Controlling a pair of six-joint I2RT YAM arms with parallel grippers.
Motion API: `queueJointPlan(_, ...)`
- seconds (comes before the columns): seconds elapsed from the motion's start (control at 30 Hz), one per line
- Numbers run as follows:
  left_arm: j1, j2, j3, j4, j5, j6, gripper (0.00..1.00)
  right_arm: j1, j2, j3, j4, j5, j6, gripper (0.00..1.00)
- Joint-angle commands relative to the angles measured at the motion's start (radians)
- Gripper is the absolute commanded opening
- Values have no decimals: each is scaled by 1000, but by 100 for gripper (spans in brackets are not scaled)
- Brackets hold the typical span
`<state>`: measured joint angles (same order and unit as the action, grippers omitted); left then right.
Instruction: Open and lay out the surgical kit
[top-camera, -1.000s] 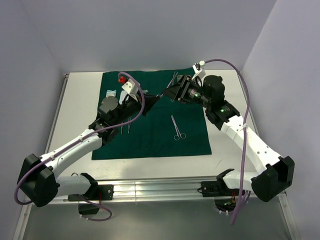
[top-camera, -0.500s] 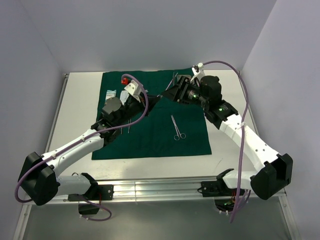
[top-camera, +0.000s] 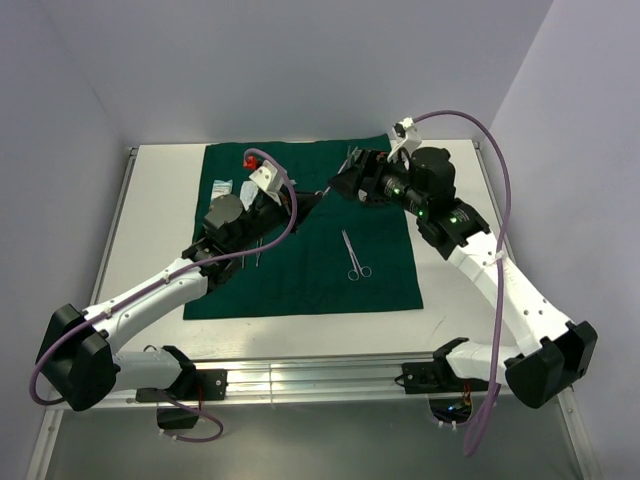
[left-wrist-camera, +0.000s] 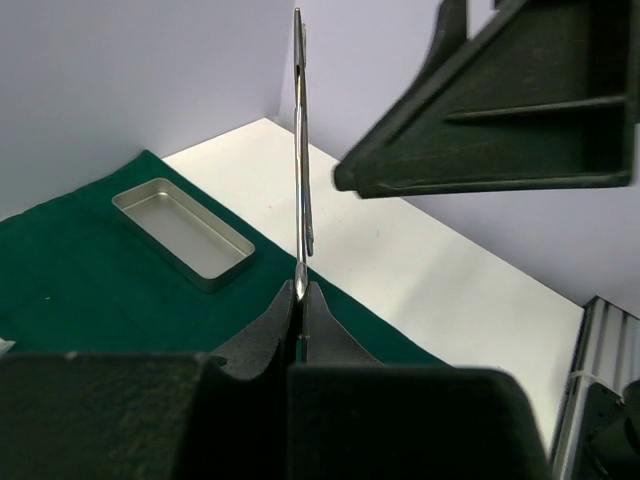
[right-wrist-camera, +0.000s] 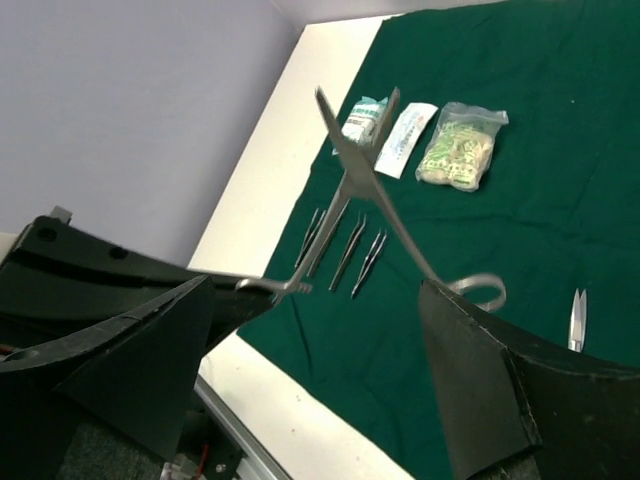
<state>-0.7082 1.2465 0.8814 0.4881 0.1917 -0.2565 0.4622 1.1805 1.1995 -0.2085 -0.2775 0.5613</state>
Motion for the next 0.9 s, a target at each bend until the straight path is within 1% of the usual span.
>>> queueJointPlan(0.0,-5,-25,27,43,61,-32,0,-3,31,60,9,14,-46,90)
queueJointPlan(0.2,-5,-29,27,47,97,-52,0,-3,57,64,21,26,-101,91)
queueJointPlan(0.33,-5,-27,28,47,109,-64,0,-3,64,61,37,15,-110,90)
queueJointPlan(0.43,-5,-25,31,44,85,-64,0,-3,65,55,60,-15,-103,86)
queueJointPlan(0.47,-4,-22,36,41,75,-60,0,-3,67,55,61,-25,-94,81)
queueJointPlan(0.53,-8,-16,44,32,31,-49,0,0,76,57,44,-31,-57,77)
queueJointPlan(0.57,-16,-12,51,18,17,-34,0,0,79,60,34,-26,-41,72)
queueJointPlan(0.7,-51,4,68,-9,-38,26,0,3,110,78,-23,-17,49,66)
queueJointPlan(0.87,-85,25,88,-28,-64,60,0,7,126,86,-12,-26,89,57)
